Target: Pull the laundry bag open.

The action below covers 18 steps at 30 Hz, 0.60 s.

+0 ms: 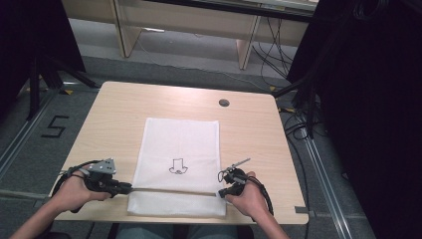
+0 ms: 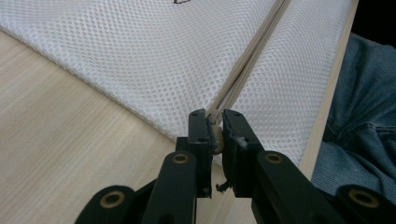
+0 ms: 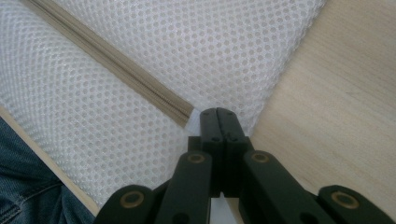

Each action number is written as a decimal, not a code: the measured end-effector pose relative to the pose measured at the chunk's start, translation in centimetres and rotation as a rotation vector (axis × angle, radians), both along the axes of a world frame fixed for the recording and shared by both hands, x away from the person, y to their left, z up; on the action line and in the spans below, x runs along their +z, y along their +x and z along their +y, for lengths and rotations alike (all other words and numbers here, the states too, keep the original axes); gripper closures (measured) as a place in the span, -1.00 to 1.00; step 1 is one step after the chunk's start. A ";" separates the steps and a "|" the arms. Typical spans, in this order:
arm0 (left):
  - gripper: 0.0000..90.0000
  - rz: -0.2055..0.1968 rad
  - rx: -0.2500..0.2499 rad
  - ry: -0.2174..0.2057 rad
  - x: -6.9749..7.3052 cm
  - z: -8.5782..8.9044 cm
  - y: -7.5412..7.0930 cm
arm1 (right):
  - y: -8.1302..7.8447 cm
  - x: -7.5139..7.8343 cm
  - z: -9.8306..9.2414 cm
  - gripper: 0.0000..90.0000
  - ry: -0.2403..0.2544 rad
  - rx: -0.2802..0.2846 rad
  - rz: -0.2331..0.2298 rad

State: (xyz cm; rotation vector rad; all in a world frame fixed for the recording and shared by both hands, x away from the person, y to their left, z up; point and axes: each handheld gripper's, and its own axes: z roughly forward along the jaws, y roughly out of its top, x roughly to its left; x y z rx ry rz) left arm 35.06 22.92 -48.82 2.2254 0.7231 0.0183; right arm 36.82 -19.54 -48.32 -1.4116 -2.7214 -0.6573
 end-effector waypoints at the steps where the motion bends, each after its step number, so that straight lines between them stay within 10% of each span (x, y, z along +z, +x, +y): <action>1: 0.82 0.002 0.005 0.000 0.0 0.0 0.0 | 0.0 0.0 0.0 1.00 -0.001 -0.002 -0.003; 18: 0.82 0.017 0.019 0.035 -0.6 0.8 0.2 | 0.0 0.0 0.0 1.00 -0.002 0.000 0.000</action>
